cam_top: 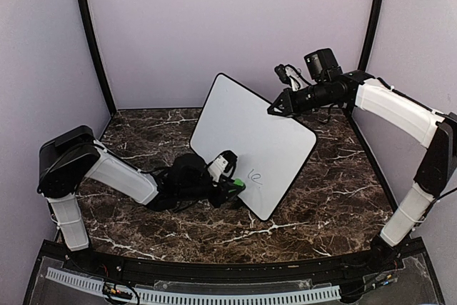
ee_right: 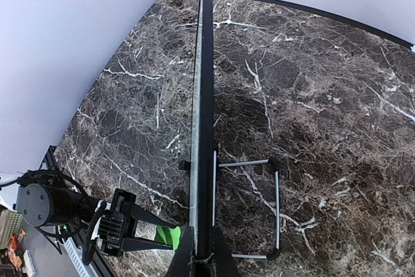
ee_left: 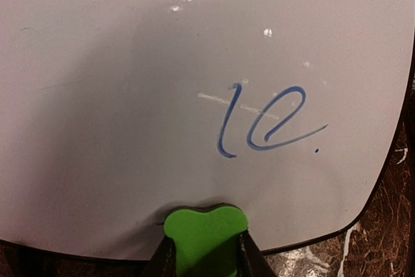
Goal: Erase the whiteboard
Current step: Erase the whiteboard from the whiteboard stand.
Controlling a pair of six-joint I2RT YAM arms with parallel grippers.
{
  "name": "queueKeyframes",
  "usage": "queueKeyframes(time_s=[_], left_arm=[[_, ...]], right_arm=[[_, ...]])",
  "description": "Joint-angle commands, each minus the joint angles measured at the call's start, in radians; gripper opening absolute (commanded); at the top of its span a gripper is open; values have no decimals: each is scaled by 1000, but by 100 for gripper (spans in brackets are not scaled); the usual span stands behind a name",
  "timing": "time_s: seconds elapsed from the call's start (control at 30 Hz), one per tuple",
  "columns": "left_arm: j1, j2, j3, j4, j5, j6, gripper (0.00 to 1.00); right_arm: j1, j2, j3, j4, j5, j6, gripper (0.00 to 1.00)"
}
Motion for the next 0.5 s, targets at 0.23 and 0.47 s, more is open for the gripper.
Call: queueKeyframes(time_s=[0.23, 0.47], left_arm=[[-4, 10, 189, -29, -23, 35, 0], [-4, 26, 191, -35, -54, 47, 0]], right_arm=[[58, 32, -43, -141, -65, -62, 0], [58, 37, -40, -141, -67, -64, 0]])
